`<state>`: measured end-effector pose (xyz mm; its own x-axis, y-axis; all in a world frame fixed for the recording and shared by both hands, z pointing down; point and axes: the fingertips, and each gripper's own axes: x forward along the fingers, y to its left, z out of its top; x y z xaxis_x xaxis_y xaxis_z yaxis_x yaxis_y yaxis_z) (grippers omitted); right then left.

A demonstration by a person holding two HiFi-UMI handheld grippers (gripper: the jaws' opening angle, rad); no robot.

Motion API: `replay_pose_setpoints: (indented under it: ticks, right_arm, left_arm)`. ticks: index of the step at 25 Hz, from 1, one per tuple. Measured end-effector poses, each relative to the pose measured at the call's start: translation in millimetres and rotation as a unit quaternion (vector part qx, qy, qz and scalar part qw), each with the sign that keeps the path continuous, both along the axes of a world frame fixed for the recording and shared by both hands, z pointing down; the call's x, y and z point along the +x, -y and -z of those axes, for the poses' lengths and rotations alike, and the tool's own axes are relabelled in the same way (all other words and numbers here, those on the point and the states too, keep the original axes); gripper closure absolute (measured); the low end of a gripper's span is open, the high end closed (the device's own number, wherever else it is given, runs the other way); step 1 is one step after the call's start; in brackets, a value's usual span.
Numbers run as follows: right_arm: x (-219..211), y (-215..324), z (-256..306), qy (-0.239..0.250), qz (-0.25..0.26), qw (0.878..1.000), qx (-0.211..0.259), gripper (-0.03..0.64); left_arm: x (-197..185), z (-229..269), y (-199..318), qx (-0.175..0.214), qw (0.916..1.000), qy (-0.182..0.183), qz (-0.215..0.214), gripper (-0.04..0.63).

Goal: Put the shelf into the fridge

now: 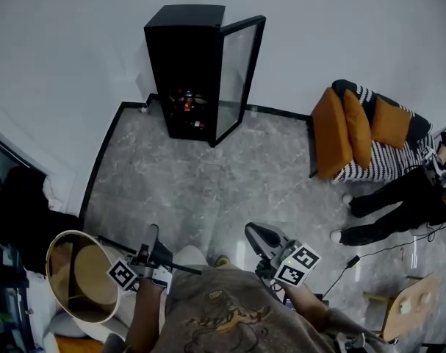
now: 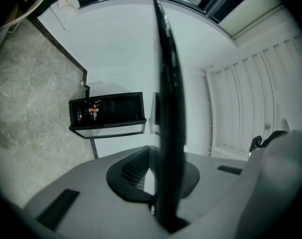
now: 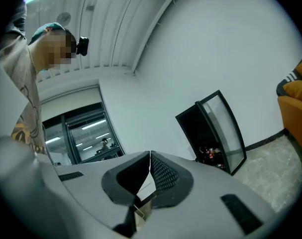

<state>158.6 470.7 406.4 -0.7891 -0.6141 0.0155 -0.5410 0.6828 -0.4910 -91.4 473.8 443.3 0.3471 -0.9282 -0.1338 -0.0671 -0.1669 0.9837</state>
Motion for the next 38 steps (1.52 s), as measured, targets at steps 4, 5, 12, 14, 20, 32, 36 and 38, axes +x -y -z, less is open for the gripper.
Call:
replay_pose_setpoints:
  ticks: [4,5,12,14,20,32,36,38]
  right_arm:
    - [15,8,-5,-0.002,0.01,1.0,-0.005,0.595]
    - [18,13,-6,-0.004,0.009,1.0,-0.005,0.595]
    - [29,47,-19,-0.008,0.002,1.0,-0.012,0.595]
    - [27,59,-22,-0.012,-0.001,1.0,-0.013,0.595]
    - [17,79,-26,-0.02,0.003,1.0,-0.02,0.595]
    - [2,147,-35,-0.025,-0.024,0.999,-0.037,0.595]
    - [-9,179,-32,-0.029,-0.027,0.999,-0.037,0.595]
    - [-15,197,-30,-0.029,-0.03,0.998,-0.037,0.595]
  left_arm:
    - [12,0,5,0.0,1.0,0.0,0.01,0.578]
    - [14,0,9,0.002,0.9999,0.001,0.011,0.578]
    - [20,-3,39,0.011,0.9997,-0.013,0.018,0.578]
    - [19,-6,51,0.009,0.9997,-0.014,0.017,0.578]
    - [17,-9,77,0.005,0.9998,-0.016,0.013,0.578]
    - [-2,-11,152,0.001,0.9999,-0.015,0.001,0.578]
    - [-10,-11,188,-0.002,0.9999,-0.006,-0.011,0.578]
    - [-13,-8,207,-0.002,0.9998,-0.008,-0.017,0.578]
